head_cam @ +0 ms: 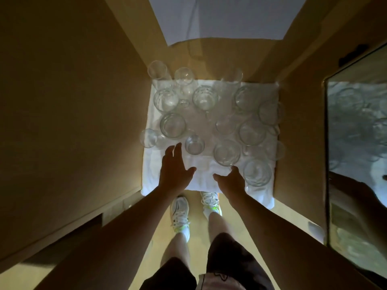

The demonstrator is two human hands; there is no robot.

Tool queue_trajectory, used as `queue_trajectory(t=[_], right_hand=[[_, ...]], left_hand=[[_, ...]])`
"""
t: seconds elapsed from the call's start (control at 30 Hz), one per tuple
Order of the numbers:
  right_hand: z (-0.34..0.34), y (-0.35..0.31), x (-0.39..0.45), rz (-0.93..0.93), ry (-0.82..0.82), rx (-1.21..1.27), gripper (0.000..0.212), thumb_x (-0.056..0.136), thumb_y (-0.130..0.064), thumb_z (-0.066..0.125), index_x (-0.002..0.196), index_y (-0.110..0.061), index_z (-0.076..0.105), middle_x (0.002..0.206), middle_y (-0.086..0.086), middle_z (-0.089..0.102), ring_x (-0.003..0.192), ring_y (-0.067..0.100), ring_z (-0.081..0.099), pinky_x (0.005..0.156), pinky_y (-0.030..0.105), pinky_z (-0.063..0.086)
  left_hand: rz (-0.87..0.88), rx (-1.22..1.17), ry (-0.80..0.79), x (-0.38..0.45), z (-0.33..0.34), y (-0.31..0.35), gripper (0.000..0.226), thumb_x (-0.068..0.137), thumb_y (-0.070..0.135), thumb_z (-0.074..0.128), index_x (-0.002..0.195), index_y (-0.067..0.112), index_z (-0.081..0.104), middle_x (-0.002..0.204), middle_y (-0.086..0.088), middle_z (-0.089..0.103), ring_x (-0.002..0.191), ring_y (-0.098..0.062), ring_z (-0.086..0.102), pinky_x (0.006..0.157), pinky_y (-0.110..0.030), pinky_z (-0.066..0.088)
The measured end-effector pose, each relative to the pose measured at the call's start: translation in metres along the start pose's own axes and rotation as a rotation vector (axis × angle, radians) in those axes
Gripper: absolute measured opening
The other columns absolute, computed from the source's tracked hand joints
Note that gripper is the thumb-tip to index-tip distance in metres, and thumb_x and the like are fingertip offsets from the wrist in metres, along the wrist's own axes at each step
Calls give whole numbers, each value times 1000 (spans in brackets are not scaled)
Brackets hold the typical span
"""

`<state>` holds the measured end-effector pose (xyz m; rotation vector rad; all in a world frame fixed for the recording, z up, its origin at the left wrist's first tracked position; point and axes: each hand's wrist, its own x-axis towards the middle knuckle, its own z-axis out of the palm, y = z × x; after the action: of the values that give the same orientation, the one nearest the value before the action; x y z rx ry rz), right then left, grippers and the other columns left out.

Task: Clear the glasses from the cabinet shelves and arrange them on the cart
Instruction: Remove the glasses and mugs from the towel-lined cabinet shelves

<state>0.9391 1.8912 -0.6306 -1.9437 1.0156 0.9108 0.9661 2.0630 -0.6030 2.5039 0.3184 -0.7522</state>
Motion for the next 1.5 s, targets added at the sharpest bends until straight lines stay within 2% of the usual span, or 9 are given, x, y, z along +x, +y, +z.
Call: queue_trajectory(t=[0.2, 0.5, 0.6, 0.7, 0.9, 1.07, 1.17, 1.3, 1.5], right_hand=[[19, 4, 18, 114, 113, 252, 53, 88, -25, 73, 133, -15, 46, 102, 4, 60, 90, 22, 53, 77, 33, 41], [26, 10, 39, 83, 185, 213, 61, 87, -24, 73, 141, -14, 46, 115, 11, 65, 106, 31, 62, 81, 30, 45], [31, 14, 42, 119, 189, 277, 42, 86, -24, 73, 122, -17, 53, 89, 1, 61, 83, 24, 63, 78, 36, 53], [38, 18, 48, 171, 108, 390, 27, 85, -27, 74, 103, -21, 55, 88, -5, 58, 86, 24, 64, 88, 49, 58], [29, 17, 66, 230, -116, 627, 24, 87, -23, 77, 107, -13, 68, 98, 7, 67, 102, 29, 68, 85, 39, 61], [26, 14, 65, 220, -137, 511, 38, 89, -37, 75, 113, -9, 65, 102, 10, 68, 98, 25, 69, 76, 33, 61], [24, 8, 63, 187, -142, 472, 38, 92, -37, 72, 113, -6, 65, 92, 8, 65, 87, 21, 68, 74, 31, 61], [22, 4, 59, 138, -104, 425, 35, 94, -36, 70, 108, -5, 65, 78, 6, 61, 75, 18, 63, 81, 35, 61], [17, 5, 34, 158, -105, 404, 32, 91, -36, 74, 89, -7, 62, 68, 7, 56, 63, 20, 56, 83, 40, 60]], left_hand=[[-12, -49, 7, 17, 11, -14, 102, 85, 38, 78, 161, 17, 13, 165, -8, 20, 150, -27, 24, 115, -35, 31], [11, -140, 15, 37, 38, -13, 103, 82, 38, 81, 160, 18, 17, 163, -5, 26, 149, -24, 27, 116, -35, 30], [15, -180, 38, 41, 46, -12, 105, 80, 37, 83, 160, 19, 18, 162, -4, 29, 149, -22, 28, 115, -32, 30], [14, -207, 65, 49, 49, -11, 104, 78, 35, 86, 159, 18, 22, 160, -4, 34, 147, -22, 32, 114, -33, 31], [50, -259, 115, 63, 51, -10, 102, 66, 33, 94, 151, 18, 39, 150, -1, 50, 138, -20, 46, 112, -33, 39], [98, -299, 140, 67, 50, -7, 91, 54, 32, 98, 132, 22, 51, 124, 6, 66, 114, -16, 61, 91, -20, 42], [78, -289, 169, 63, 47, -9, 84, 55, 34, 96, 126, 26, 51, 112, 10, 68, 102, -17, 65, 82, -25, 46], [62, -307, 166, 52, 40, -13, 81, 58, 37, 95, 126, 25, 52, 110, 9, 69, 99, -18, 66, 86, -37, 55], [14, -320, 166, 29, 14, -17, 87, 61, 43, 93, 134, 24, 49, 121, 4, 67, 109, -18, 63, 92, -33, 52]])
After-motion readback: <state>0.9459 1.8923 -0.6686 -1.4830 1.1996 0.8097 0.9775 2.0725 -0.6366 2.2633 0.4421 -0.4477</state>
